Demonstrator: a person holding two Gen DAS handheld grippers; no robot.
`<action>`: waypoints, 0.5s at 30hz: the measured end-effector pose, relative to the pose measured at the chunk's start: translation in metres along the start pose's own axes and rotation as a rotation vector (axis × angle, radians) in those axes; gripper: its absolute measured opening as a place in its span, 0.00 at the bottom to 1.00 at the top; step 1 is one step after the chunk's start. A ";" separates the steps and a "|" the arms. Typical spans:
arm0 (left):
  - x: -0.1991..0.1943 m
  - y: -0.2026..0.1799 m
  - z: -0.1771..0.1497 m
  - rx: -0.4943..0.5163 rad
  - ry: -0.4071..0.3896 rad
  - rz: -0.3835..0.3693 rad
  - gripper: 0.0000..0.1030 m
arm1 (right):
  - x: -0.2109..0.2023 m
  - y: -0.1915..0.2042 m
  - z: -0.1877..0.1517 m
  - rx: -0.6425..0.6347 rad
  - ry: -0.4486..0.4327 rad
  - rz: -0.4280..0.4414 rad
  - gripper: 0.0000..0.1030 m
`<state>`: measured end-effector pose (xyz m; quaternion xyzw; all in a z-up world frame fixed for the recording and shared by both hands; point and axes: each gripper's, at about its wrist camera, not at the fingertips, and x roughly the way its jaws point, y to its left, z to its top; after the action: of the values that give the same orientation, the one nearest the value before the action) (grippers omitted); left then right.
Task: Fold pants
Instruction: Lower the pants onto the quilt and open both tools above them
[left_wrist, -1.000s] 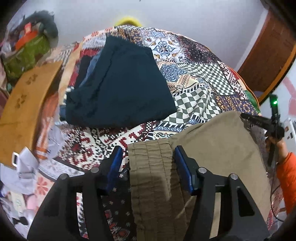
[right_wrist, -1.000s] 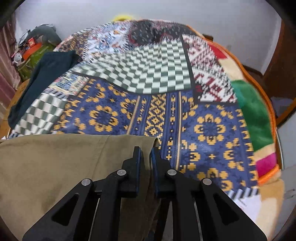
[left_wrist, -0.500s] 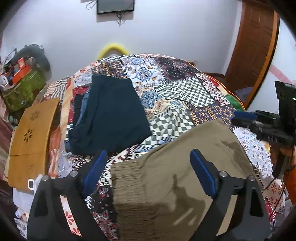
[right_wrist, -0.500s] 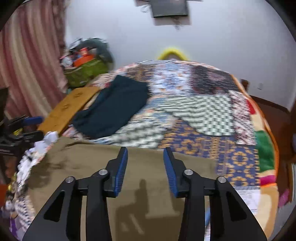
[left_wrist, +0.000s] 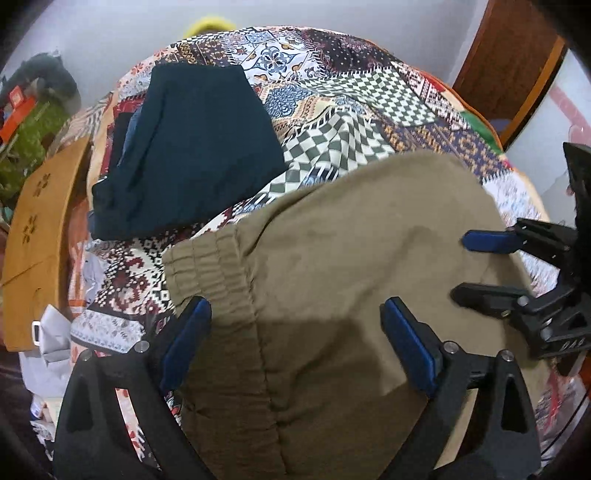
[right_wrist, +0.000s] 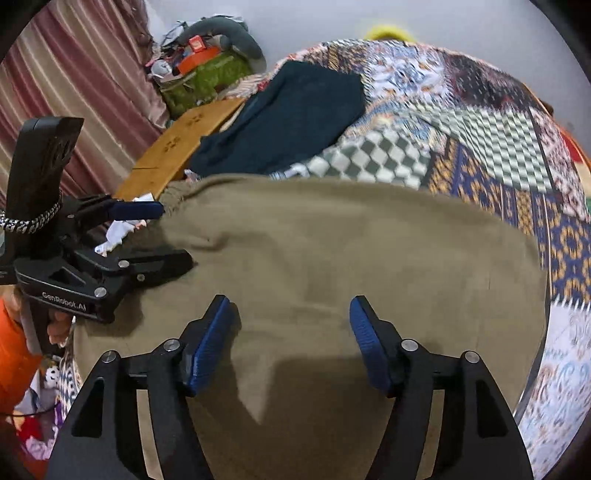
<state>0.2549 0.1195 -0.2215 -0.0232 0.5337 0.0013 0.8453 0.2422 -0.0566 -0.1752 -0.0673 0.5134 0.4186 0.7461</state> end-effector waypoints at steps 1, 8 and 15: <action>-0.003 -0.001 -0.004 0.013 -0.005 0.008 0.93 | -0.002 -0.002 -0.004 0.008 0.001 -0.001 0.63; -0.019 -0.002 -0.026 0.038 -0.029 0.031 0.94 | -0.031 -0.005 -0.040 0.026 -0.036 -0.047 0.64; -0.036 -0.003 -0.049 0.030 -0.066 0.075 0.94 | -0.058 -0.016 -0.078 0.108 -0.077 -0.084 0.69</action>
<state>0.1954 0.1155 -0.2094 0.0094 0.5058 0.0260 0.8622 0.1909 -0.1409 -0.1687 -0.0320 0.5030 0.3609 0.7847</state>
